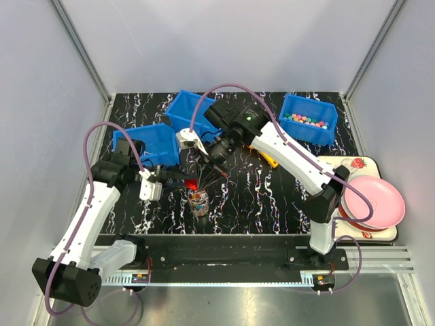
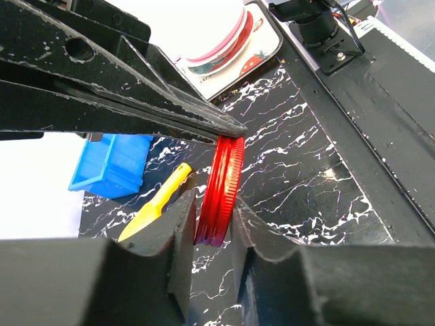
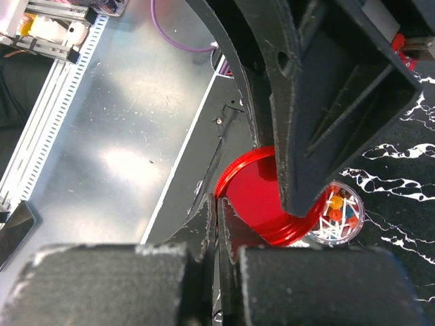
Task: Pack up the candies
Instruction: Move the packing bottle to the center of the board, then close the bottle lid on the packing bottle.
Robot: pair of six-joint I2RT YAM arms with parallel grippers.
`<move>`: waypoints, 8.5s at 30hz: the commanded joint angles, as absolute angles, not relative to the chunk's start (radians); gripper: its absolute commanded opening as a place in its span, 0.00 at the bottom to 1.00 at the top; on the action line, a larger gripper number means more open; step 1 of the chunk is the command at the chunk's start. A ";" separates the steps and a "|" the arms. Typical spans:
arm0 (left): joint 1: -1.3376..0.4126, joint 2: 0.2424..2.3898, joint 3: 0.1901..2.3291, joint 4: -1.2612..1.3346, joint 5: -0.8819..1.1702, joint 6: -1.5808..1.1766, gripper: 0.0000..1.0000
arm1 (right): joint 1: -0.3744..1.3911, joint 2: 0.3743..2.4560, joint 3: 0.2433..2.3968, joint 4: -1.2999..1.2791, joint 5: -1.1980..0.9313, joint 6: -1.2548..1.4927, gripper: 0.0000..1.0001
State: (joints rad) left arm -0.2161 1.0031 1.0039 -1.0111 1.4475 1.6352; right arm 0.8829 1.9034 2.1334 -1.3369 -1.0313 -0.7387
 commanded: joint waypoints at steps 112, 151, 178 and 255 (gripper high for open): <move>-0.112 1.278 0.776 -0.919 1.143 1.222 0.99 | 0.885 1.362 1.641 -0.755 0.003 -0.555 0.50; -0.486 1.491 0.876 -0.469 0.661 0.566 0.73 | 0.767 1.342 1.750 -0.825 -0.038 -0.540 0.50; -0.678 1.729 0.654 0.685 0.801 0.134 0.92 | 0.710 1.249 1.554 -0.865 -0.095 -0.632 0.50; -0.660 1.921 0.449 1.522 0.755 0.078 0.99 | 0.781 1.657 1.471 -0.919 -0.307 -0.560 0.54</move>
State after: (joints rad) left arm -0.6655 1.9202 0.4404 1.2743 0.7605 0.0727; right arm 0.7670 1.6398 1.4311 -0.9405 -0.3080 -0.5766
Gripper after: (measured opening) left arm 0.987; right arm 0.666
